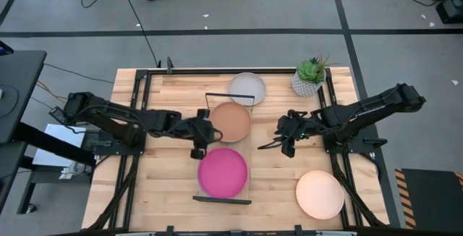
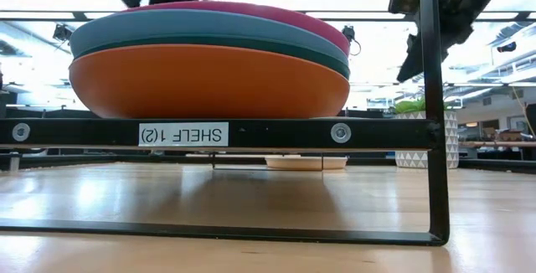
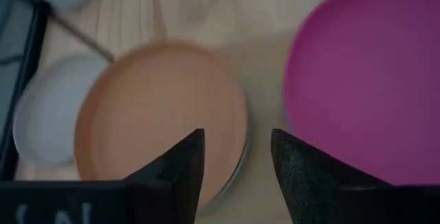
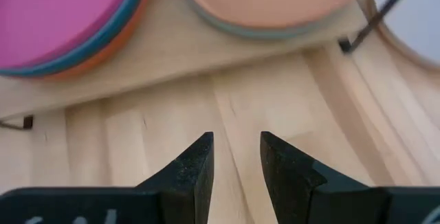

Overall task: Place and stack plates onto a shelf
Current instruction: Stack the gray plate on top of the brown plate on the shelf

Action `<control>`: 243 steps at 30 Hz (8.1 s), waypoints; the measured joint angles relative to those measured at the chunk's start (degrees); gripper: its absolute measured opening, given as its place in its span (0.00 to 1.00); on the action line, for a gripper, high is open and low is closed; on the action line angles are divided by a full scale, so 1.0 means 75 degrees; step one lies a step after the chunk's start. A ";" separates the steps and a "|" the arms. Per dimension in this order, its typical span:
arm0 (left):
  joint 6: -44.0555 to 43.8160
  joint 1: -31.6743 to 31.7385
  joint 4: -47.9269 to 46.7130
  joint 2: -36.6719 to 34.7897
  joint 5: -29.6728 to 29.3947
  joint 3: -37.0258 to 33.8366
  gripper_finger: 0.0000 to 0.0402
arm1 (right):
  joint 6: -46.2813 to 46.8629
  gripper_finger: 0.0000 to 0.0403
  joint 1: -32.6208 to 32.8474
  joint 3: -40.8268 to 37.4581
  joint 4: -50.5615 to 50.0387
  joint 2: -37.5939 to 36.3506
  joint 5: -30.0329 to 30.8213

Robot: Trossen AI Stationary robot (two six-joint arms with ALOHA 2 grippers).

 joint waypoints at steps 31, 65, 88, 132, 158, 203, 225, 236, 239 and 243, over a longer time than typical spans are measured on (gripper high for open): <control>-0.1320 0.1307 0.1742 -0.2263 0.0586 -0.2487 0.33 | -0.1886 0.29 -0.1653 -0.0329 0.5121 0.2771 0.0229; -0.1679 0.1536 0.3299 -0.0400 -0.1177 -0.2944 0.33 | -0.1906 0.29 -0.1530 -0.0344 0.2867 0.1289 0.0221; -0.1503 0.1065 0.3053 -0.1033 -0.1226 -0.2939 0.33 | -0.2077 0.28 -0.1997 -0.1113 0.5205 0.2990 -0.0054; -0.3321 -0.0002 -0.0781 -0.1098 -0.1925 -0.2524 0.33 | -0.3022 0.24 -0.2081 -0.0300 0.2420 0.1364 -0.0330; -0.1653 0.0587 0.1394 -0.0934 -0.2546 -0.2666 0.33 | -0.5481 0.26 -0.4065 -0.0258 0.2401 0.2116 -0.0172; -0.1575 -0.1570 0.1154 -0.4670 -0.1759 -0.2658 0.33 | -0.8195 0.37 -0.5044 0.1292 0.2142 0.4746 -0.1760; -0.2089 -0.1570 0.0830 -0.4670 -0.1581 -0.2658 0.33 | -0.6332 0.37 -0.3275 0.1387 -0.1295 0.3828 -0.1166; -0.2735 -0.1564 0.0252 -0.4666 -0.1270 -0.2658 0.33 | -0.6131 0.36 -0.3244 0.1052 -0.1051 0.3863 -0.1164; -0.2916 -0.1564 0.0092 -0.4652 -0.1268 -0.2658 0.33 | -0.6098 0.32 -0.3244 0.0990 -0.1035 0.3863 -0.1152; -0.2939 -0.1564 0.0039 -0.4652 -0.1268 -0.2659 0.33 | -0.6074 0.23 -0.3244 0.0944 -0.1039 0.3862 -0.1013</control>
